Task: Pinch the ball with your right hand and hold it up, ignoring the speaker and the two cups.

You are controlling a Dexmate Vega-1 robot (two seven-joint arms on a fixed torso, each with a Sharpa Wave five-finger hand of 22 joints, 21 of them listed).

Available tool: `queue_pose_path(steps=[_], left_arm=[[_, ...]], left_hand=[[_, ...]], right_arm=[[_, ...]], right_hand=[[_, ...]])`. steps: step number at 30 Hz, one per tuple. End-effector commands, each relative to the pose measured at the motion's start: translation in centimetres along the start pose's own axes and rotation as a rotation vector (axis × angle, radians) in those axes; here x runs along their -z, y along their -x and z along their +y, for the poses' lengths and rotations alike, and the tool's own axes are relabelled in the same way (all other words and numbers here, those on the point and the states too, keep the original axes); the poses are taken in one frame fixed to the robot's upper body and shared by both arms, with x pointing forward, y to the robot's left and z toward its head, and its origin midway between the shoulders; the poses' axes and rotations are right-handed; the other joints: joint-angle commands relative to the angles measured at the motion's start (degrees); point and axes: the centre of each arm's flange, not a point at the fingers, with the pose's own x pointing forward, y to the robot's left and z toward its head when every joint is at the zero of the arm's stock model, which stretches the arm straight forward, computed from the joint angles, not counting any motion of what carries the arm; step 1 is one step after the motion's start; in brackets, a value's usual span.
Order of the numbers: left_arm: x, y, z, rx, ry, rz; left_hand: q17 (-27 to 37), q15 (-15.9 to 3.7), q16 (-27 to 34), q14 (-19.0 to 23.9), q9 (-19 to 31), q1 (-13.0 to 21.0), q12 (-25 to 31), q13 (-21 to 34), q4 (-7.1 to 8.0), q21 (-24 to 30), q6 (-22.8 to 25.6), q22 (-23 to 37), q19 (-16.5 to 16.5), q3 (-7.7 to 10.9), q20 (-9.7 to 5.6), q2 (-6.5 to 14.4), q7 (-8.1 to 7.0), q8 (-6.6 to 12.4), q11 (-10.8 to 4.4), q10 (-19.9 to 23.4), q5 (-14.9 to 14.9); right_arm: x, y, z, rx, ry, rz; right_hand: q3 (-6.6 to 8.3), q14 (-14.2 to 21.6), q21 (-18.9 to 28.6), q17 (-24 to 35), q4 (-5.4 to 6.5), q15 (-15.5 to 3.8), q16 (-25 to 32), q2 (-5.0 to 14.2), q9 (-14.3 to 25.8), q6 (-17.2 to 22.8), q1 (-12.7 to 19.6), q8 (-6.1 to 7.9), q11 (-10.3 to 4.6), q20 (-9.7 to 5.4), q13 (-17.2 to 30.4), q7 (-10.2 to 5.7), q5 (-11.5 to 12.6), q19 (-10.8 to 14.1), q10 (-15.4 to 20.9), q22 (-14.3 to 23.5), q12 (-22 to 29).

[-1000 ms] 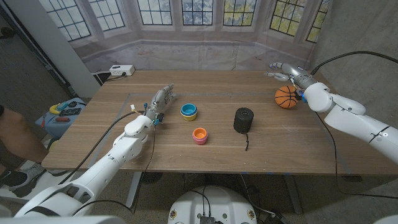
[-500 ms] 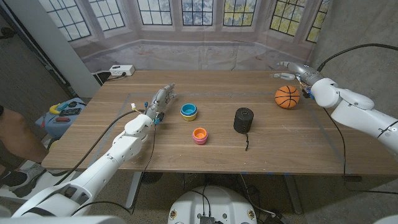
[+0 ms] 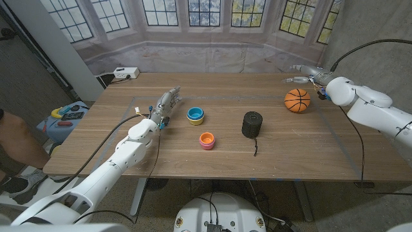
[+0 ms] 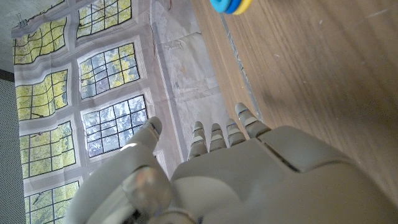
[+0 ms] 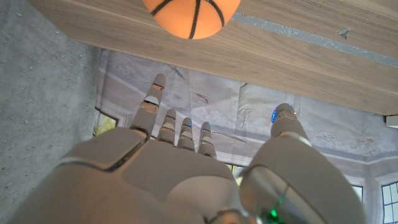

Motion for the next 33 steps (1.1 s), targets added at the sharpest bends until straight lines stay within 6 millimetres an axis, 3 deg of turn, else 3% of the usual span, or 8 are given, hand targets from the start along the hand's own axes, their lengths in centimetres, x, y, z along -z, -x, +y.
queue_pose_path(steps=[1,7,13,20,33], left_arm=[[0.1,0.1,0.5,-0.003,0.003,-0.001],[0.2,0.3,0.7,-0.004,0.002,0.002],[0.3,0.3,0.8,-0.003,0.000,0.006],[0.4,0.4,0.7,-0.006,0.000,0.010],[0.7,0.4,0.5,-0.004,0.003,0.017]], left_hand=[[0.30,0.39,0.20,-0.14,0.10,0.70,0.00,0.06,-0.29,-0.09,0.40,0.32,0.23,-0.13,0.18,0.07,-0.17,0.07,0.31,0.07,0.36],[0.31,0.38,0.21,-0.14,0.10,0.72,0.02,0.06,-0.32,-0.19,0.35,0.32,0.24,-0.17,0.11,0.10,-0.25,0.05,0.30,0.12,0.36],[0.32,0.36,0.22,-0.12,0.10,0.73,0.03,0.06,-0.36,-0.32,0.31,0.33,0.26,-0.23,0.11,0.11,-0.21,0.03,0.26,0.12,0.36],[0.33,0.42,0.23,-0.12,0.11,0.73,0.03,0.06,-0.37,-0.43,0.31,0.33,0.28,-0.27,0.09,0.15,-0.30,0.03,0.34,0.11,0.36],[0.34,0.46,0.23,-0.15,0.12,0.78,0.05,0.06,-0.43,-0.69,0.59,0.35,0.42,-0.33,0.05,0.20,-0.18,0.13,0.26,0.14,0.38]], right_arm=[[0.7,-0.2,-0.5,-0.122,0.013,0.040],[1.0,-0.5,-0.9,-0.216,0.042,0.052],[1.5,-1.1,-1.3,-0.297,0.065,0.079],[2.1,-1.5,-1.3,-0.338,0.088,0.093],[3.1,-2.3,-1.2,-0.399,0.142,0.116]], right_hand=[[-0.35,-1.94,-0.06,0.12,0.13,0.69,-0.11,-0.64,0.23,-1.91,0.00,-0.07,0.45,0.07,0.05,-0.11,0.47,-0.86,-1.97,0.24,-0.34],[-0.57,-4.98,-0.01,0.09,-0.17,2.03,0.12,-1.42,0.17,-7.29,0.74,-0.30,1.43,0.07,-0.12,1.06,0.98,-2.67,-6.15,0.25,-0.24],[-0.45,-8.04,0.05,0.08,-0.40,3.23,0.12,-1.88,0.16,-12.39,2.17,-0.18,1.88,0.10,-0.30,0.08,1.55,-4.17,-10.54,0.26,-0.26],[-0.59,-9.70,-0.04,0.07,-0.27,3.44,0.01,-2.13,0.20,-14.30,2.36,-0.11,1.99,0.15,-0.37,-1.23,1.68,-5.04,-12.37,0.24,-0.21],[-0.74,-11.15,-0.16,0.06,-0.27,3.51,0.07,-2.52,0.27,-16.52,2.73,-0.04,2.58,0.16,-0.44,-2.11,1.93,-6.31,-14.42,0.21,-0.17]])
